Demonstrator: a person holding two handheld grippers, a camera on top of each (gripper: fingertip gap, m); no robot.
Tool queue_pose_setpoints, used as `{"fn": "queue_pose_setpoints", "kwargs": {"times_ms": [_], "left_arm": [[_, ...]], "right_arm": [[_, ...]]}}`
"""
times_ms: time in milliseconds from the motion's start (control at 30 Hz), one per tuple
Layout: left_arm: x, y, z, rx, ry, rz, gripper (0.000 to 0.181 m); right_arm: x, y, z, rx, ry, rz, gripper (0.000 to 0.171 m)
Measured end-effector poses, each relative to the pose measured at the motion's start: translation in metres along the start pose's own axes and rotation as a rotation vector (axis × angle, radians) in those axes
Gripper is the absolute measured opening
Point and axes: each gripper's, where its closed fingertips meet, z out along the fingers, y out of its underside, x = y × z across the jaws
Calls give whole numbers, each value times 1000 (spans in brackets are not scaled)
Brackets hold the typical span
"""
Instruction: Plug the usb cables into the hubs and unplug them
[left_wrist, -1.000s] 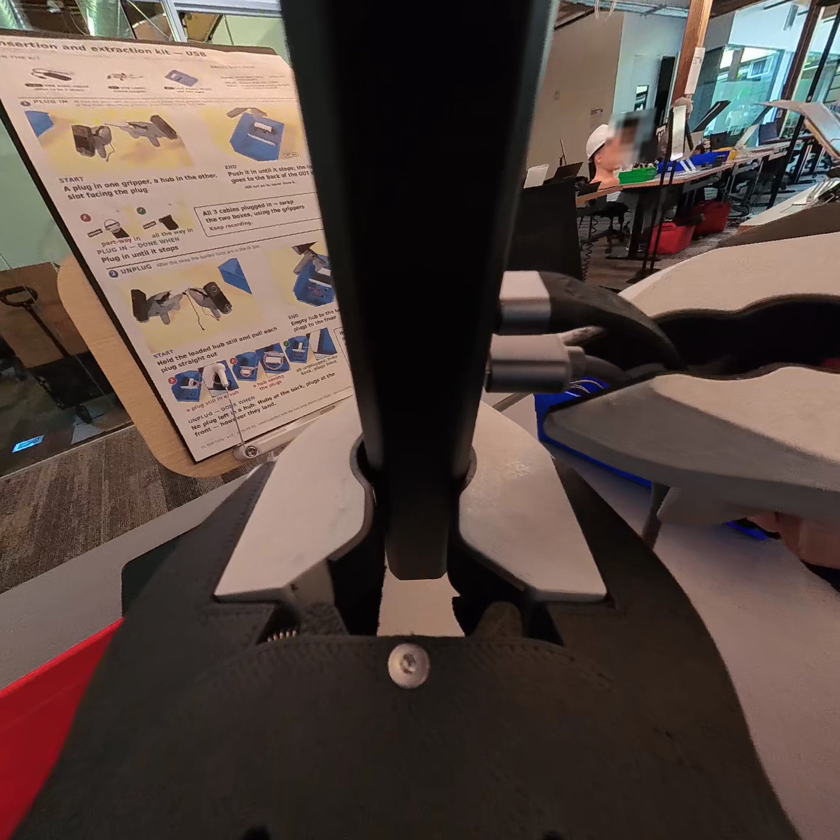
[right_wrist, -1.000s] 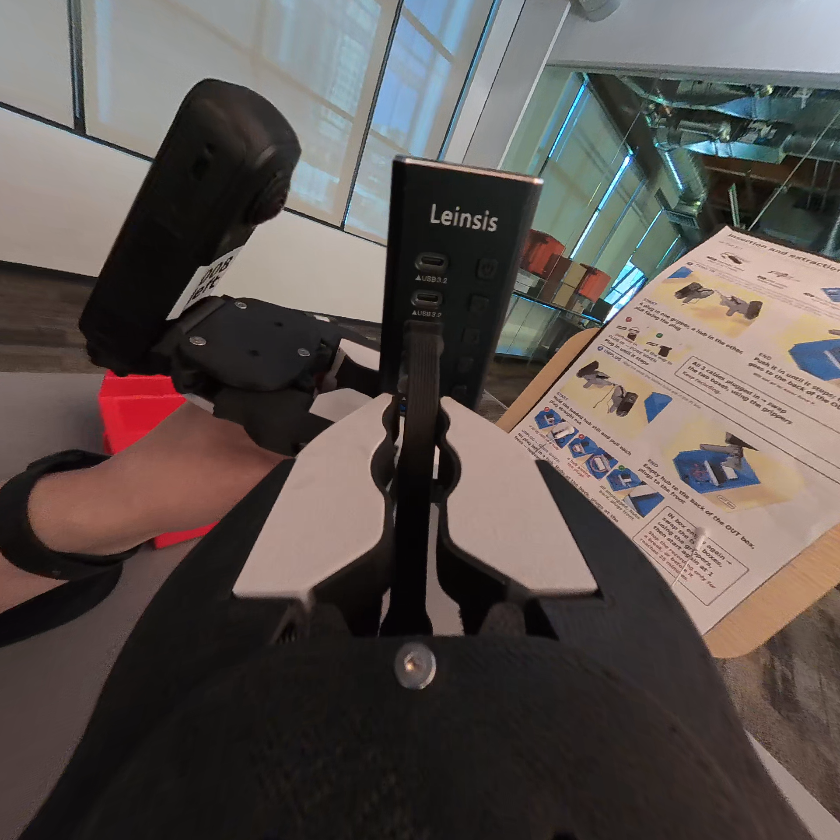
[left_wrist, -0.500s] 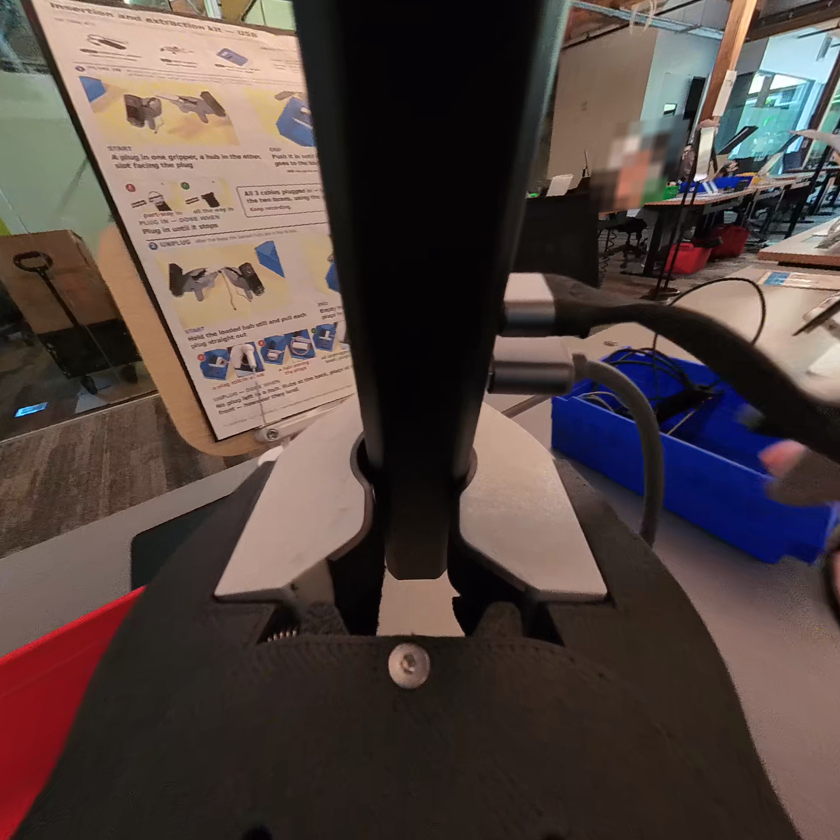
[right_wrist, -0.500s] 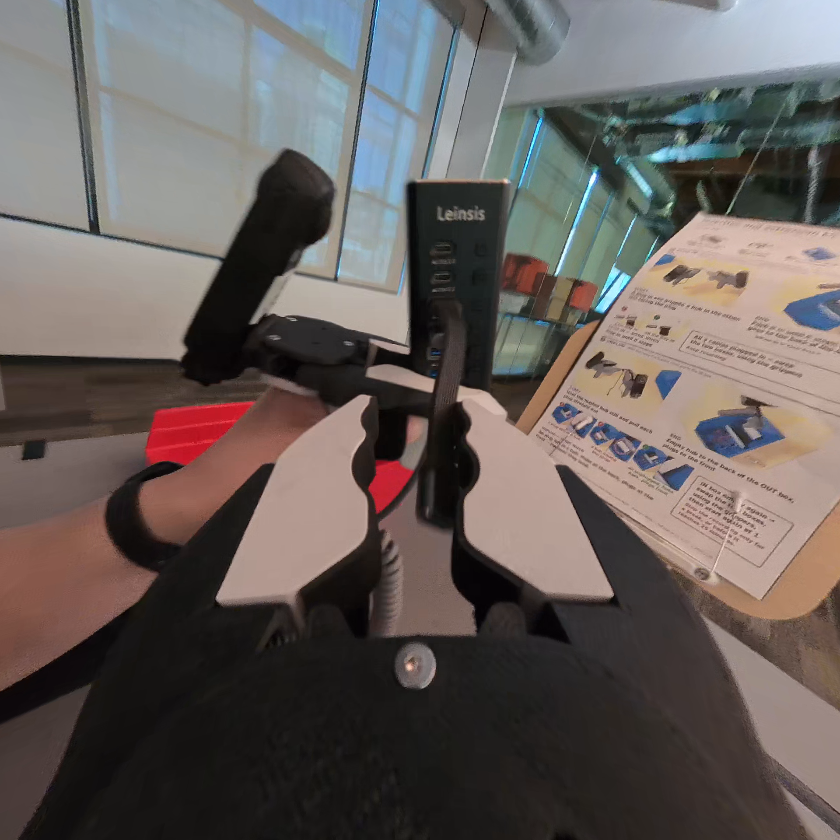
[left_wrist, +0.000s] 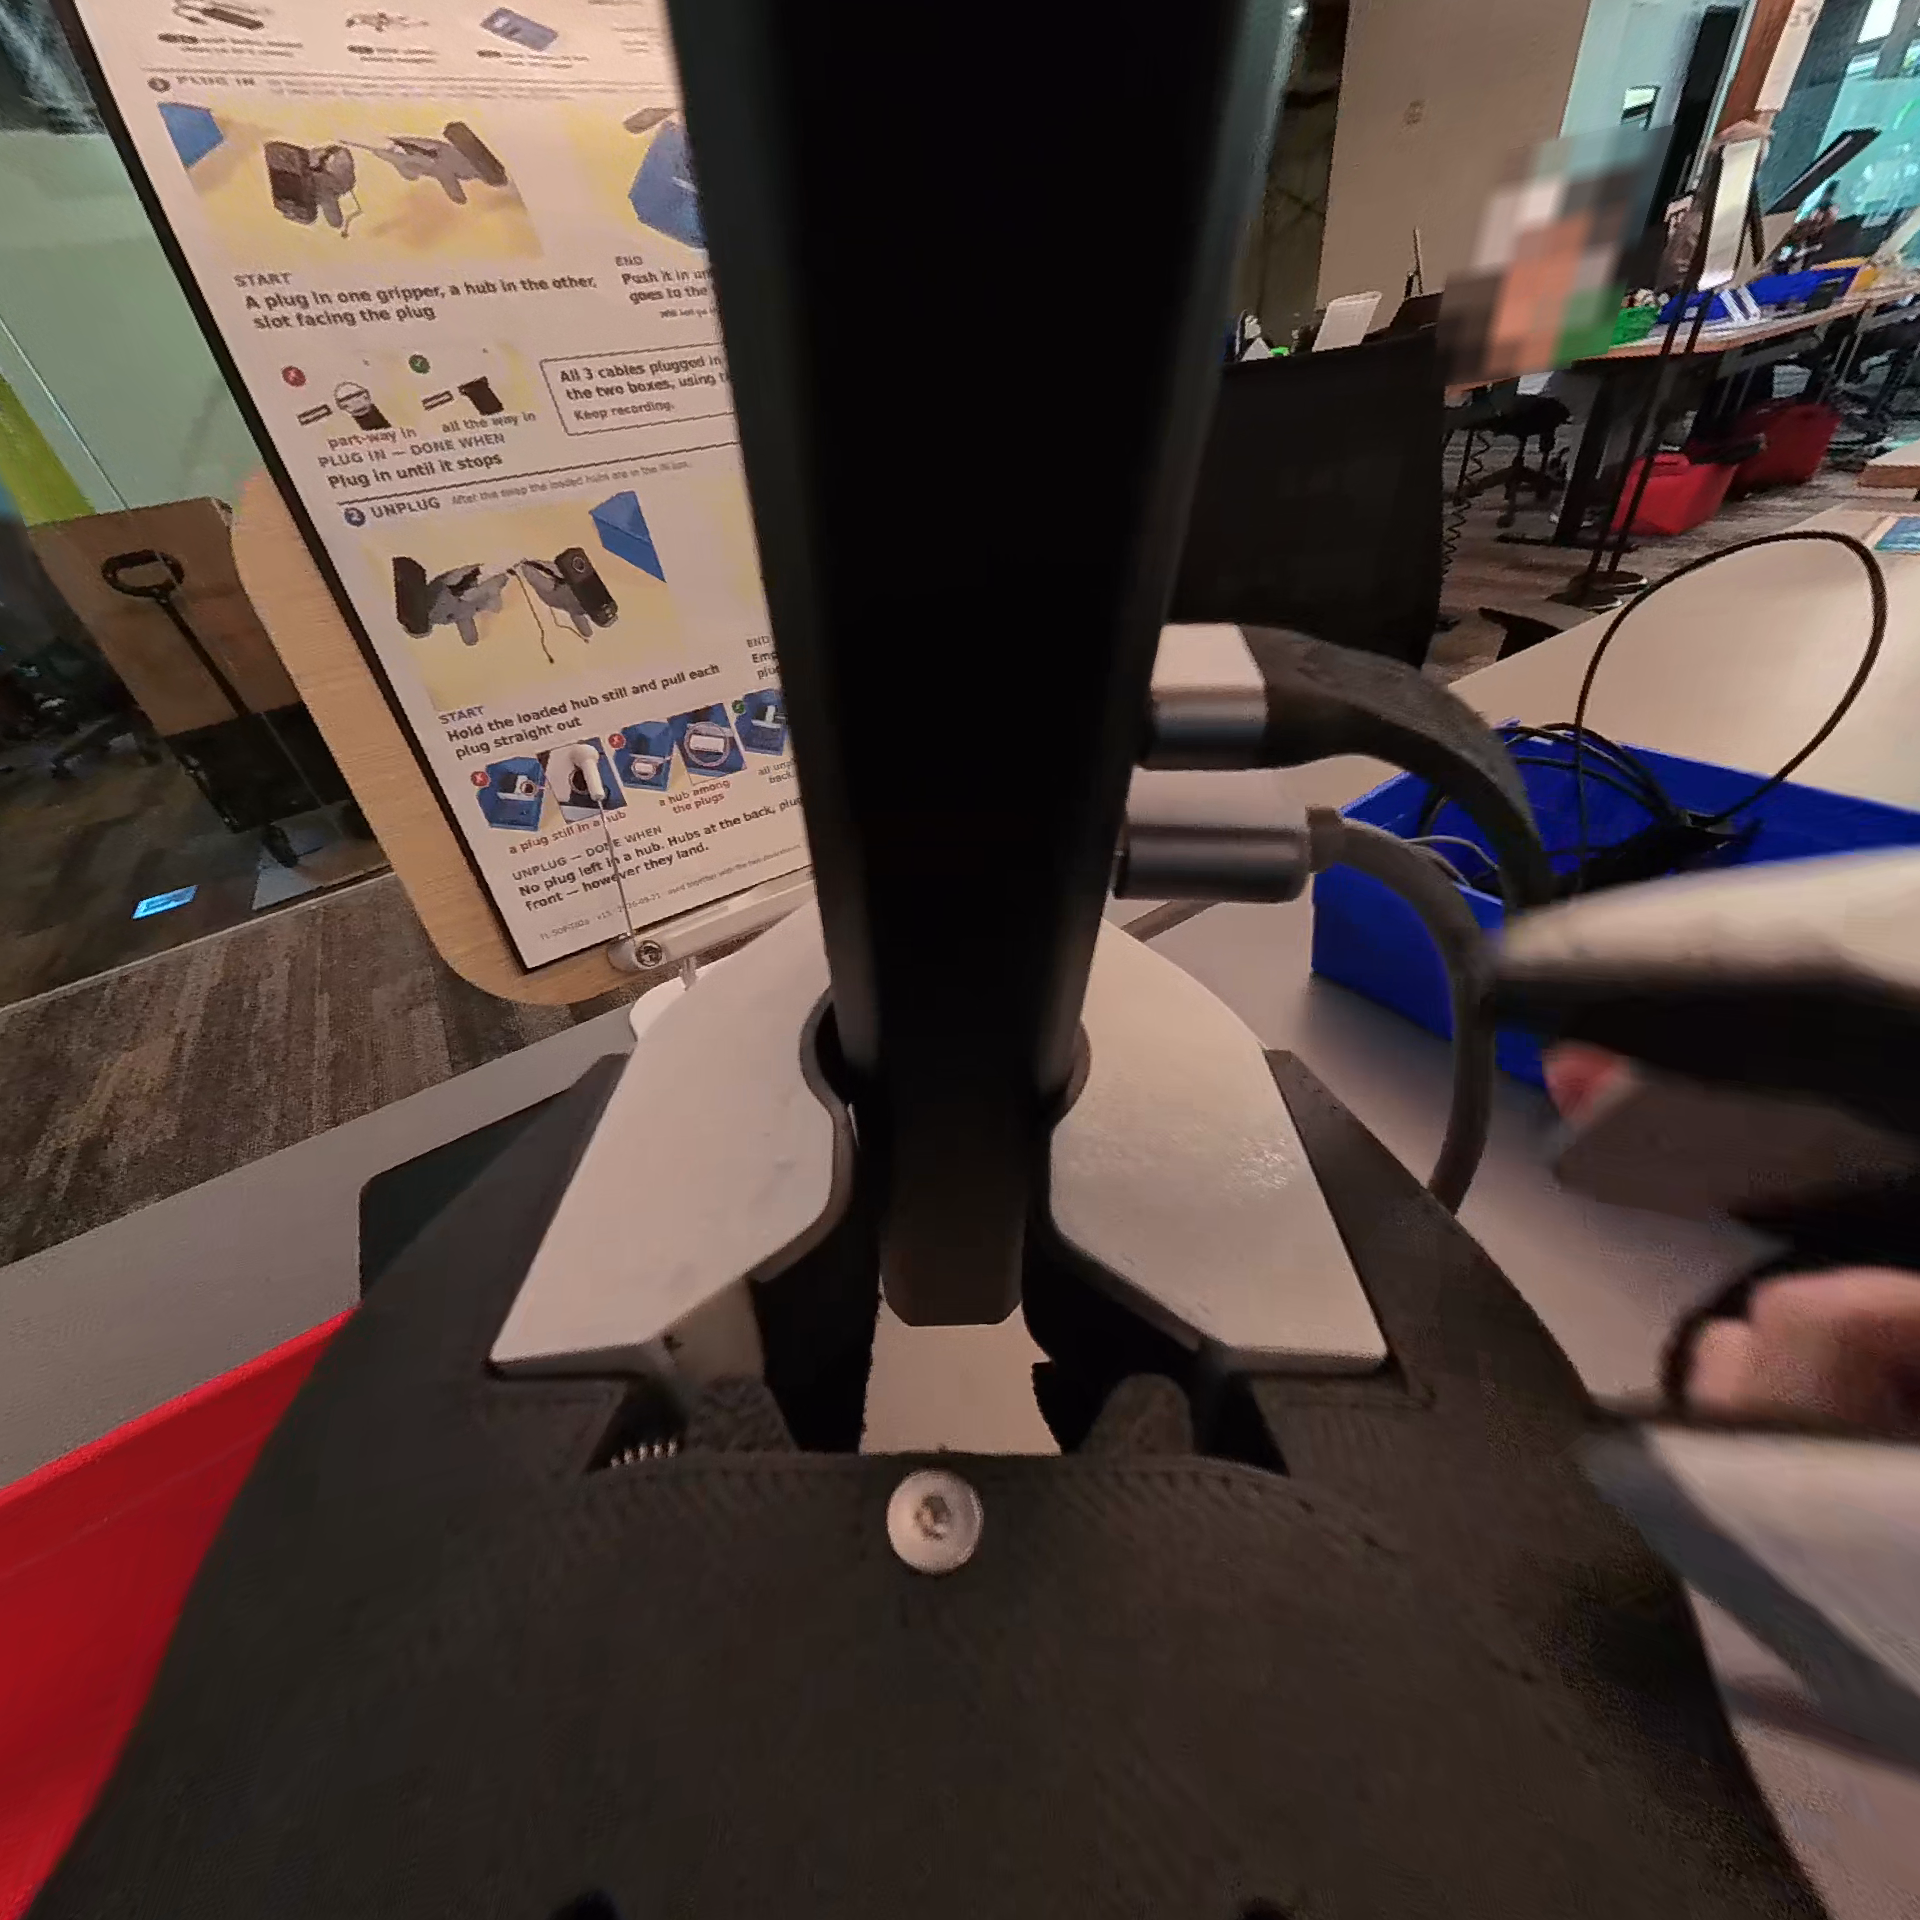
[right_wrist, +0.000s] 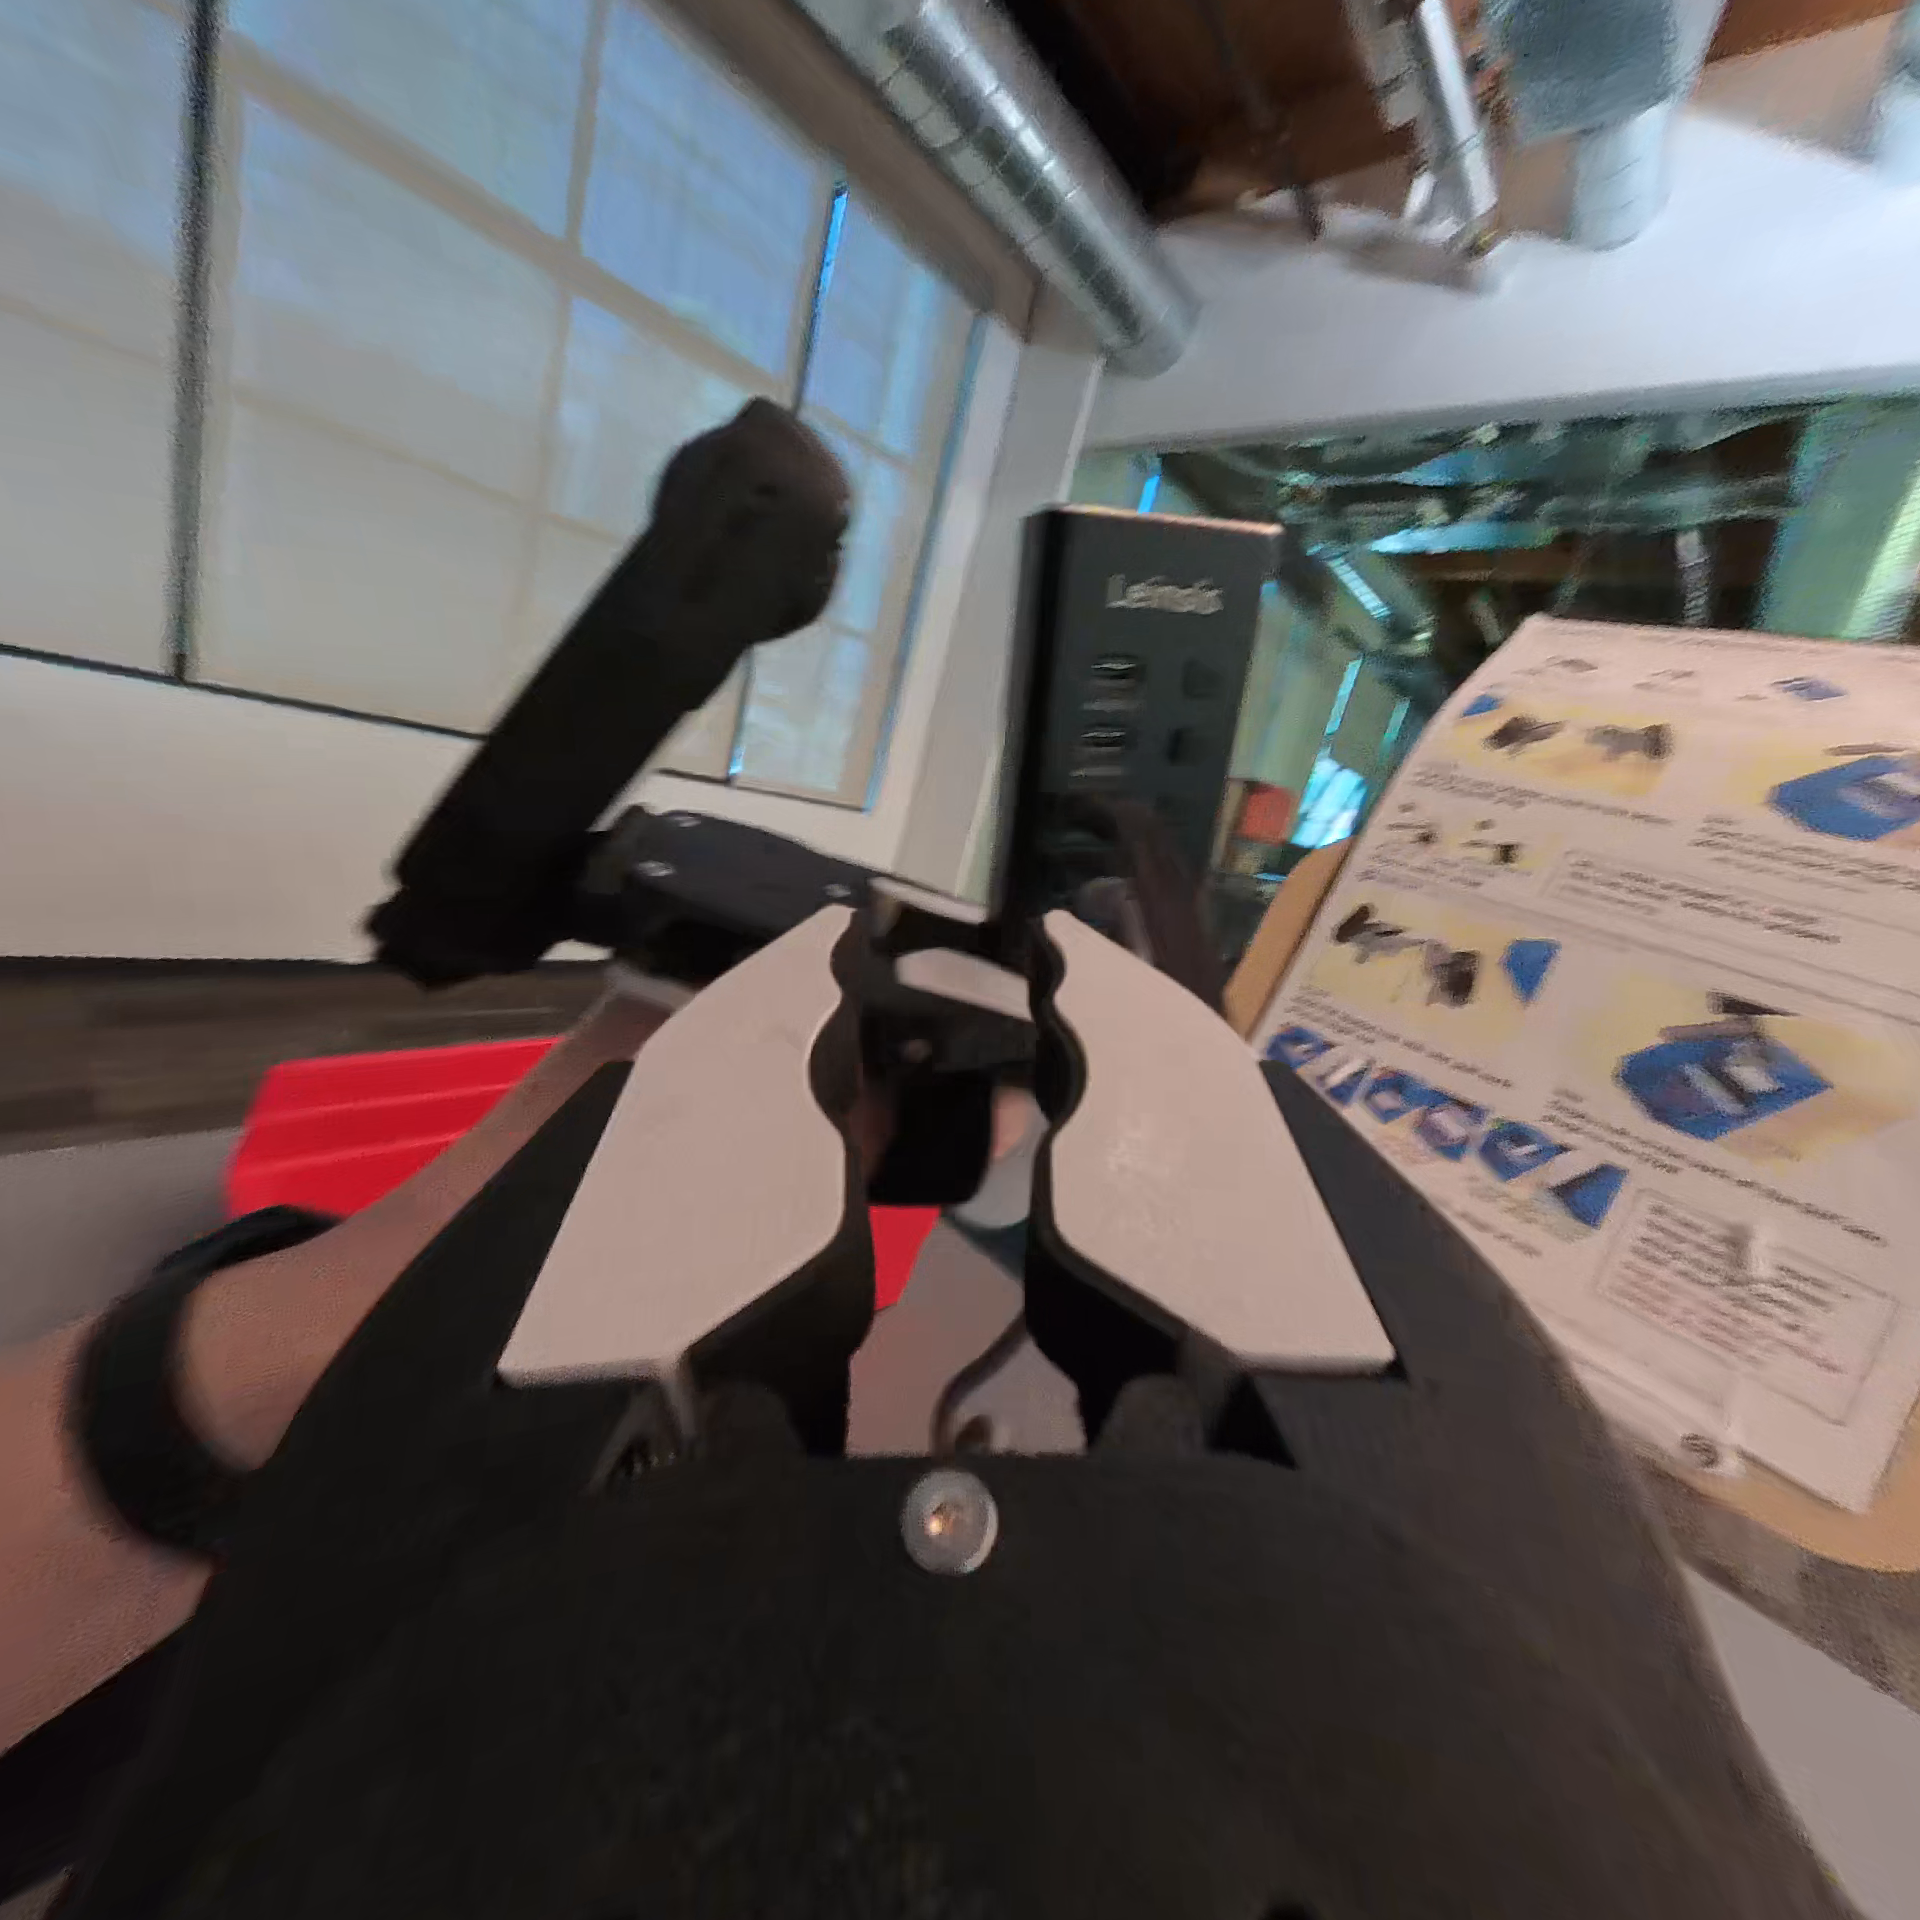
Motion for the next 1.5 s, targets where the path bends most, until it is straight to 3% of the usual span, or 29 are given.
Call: {"fn": "queue_pose_setpoints", "kwargs": {"times_ms": [167,467,567,700,900,967,1133,1300,1467,1500], "left_arm": [[2,2,2,-9,21,-24,31],[3,3,3,7,64,-121,30],[2,-2,0,31,84,-157,31],[10,-10,-5,59,160,-239,30],[10,-14,-8,77,249,-367,30],[3,-11,-8,63,215,-329,30],[9,-16,-10,82,267,-375,30],[16,-11,-5,69,213,-273,30],[41,-10,-2,53,250,-223,30],[44,-9,-2,50,246,-203,30]], "right_arm": [[18,3,5,-3,111,-224,24],[24,9,-5,-3,287,-318,25],[26,14,-5,-22,277,-300,30],[25,14,0,11,247,-373,18],[16,19,0,34,143,-295,12],[15,20,-8,86,176,-376,12],[20,27,-7,103,147,-316,20],[21,-8,-14,230,61,-83,24],[34,-14,-3,141,69,-92,23],[34,-17,-4,145,73,-119,17]]}}
